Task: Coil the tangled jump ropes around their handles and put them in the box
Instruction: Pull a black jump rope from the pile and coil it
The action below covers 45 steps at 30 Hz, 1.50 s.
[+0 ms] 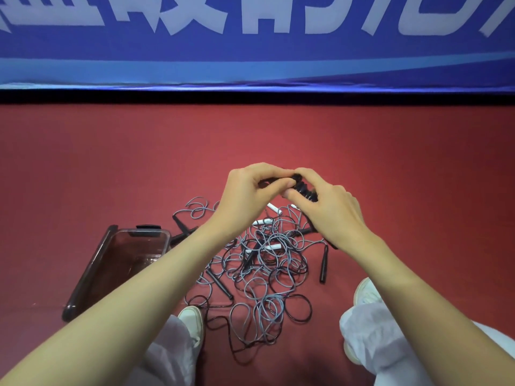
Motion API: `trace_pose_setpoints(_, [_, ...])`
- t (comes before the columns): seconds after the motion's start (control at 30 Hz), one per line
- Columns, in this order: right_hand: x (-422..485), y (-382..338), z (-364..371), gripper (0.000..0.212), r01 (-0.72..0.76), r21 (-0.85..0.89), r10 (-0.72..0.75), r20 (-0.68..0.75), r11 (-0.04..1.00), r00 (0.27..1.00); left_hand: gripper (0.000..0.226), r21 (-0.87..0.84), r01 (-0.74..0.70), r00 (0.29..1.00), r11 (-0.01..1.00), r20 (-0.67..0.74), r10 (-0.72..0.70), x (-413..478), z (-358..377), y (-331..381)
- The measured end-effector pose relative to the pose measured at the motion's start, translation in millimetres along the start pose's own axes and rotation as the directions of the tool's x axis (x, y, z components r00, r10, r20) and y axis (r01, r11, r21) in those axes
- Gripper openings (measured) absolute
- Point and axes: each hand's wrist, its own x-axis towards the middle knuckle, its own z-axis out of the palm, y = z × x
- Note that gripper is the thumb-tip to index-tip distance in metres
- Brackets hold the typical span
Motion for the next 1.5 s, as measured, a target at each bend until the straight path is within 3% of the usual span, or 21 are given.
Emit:
trace_pose_setpoints(0.07, [3, 2, 1, 0.035, -0.022, 0.087, 0.026, -0.04, 0.996, 0.999, 0.012, -0.089, 0.007, 0.999, 0.996, -0.038, -0.011, -4, 4, -1])
trace_pose_setpoints(0.17, [9, 4, 1, 0.026, -0.056, 0.333, 0.09, -0.088, 0.941, 0.992, 0.017, -0.368, 0.051, 0.994, 0.929, -0.072, -0.083, -7, 8, -3])
trace_pose_setpoints(0.23, [10, -1, 1, 0.019, -0.07, 0.544, 0.126, -0.065, 0.836, 0.99, 0.016, -0.547, 0.05, 0.976, 0.836, -0.151, -0.158, -7, 14, 0])
trace_pose_setpoints(0.3, [8, -9, -1, 0.018, -0.114, 0.736, 0.176, -0.007, 0.667, 0.984, 0.025, -0.587, 0.098, 0.947, 0.803, -0.194, -0.258, -7, 20, -2])
trace_pose_setpoints(0.37, [8, -14, 2, 0.02, -0.149, 0.833, 0.202, 0.045, 0.533, 0.978, 0.038, -0.484, 0.215, 0.957, 0.848, -0.07, -0.282, -8, 26, -8])
trace_pose_setpoints(0.47, [10, -19, 9, 0.018, -0.164, 0.911, 0.236, 0.076, 0.38, 0.969, 0.03, -0.464, 0.267, 0.964, 0.845, 0.141, -0.227, -9, 32, -13])
trace_pose_setpoints(0.7, [10, -31, 11, 0.029, -0.26, 0.957, 0.217, 0.228, 0.13, 0.949, 0.039, -0.693, 0.402, 0.913, 0.599, 0.252, -0.321, -6, 28, -12])
trace_pose_setpoints(0.73, [11, -31, 11, 0.026, -0.227, 0.959, 0.226, 0.187, 0.168, 0.956, 0.037, -0.708, 0.405, 0.909, 0.579, 0.245, -0.337, -6, 28, -11])
trace_pose_setpoints(0.83, [18, -24, 10, 0.017, -0.06, 0.906, 0.252, -0.052, 0.419, 0.966, 0.03, -0.741, 0.409, 0.895, 0.533, 0.213, -0.391, -7, 28, -8])
trace_pose_setpoints(1.0, [16, -13, -1, 0.014, 0.123, 0.687, 0.072, -0.249, 0.716, 0.966, 0.015, -0.671, 0.391, 0.896, 0.63, 0.12, -0.428, -1, 19, -13])
trace_pose_setpoints(1.23, [16, -3, -14, 0.019, 0.098, 0.696, -0.045, -0.094, 0.711, 0.994, 0.035, -0.541, 0.347, 0.937, 0.766, 0.174, -0.302, -8, 21, -21])
trace_pose_setpoints(1.37, [18, -1, -15, 0.016, 0.137, 0.705, 0.023, -0.213, 0.696, 0.977, 0.034, -0.556, 0.368, 0.93, 0.745, 0.229, -0.289, -7, 15, -17])
trace_pose_setpoints(1.43, [20, 0, -18, 0.01, 0.115, 0.783, 0.032, -0.169, 0.612, 0.985, 0.036, -0.562, 0.348, 0.937, 0.75, 0.235, -0.259, -5, 12, -14])
trace_pose_setpoints(1.5, [22, 2, -18, 0.01, 0.136, 0.742, -0.018, -0.165, 0.657, 0.986, 0.039, -0.525, 0.325, 0.944, 0.787, 0.231, -0.236, -4, 9, -16])
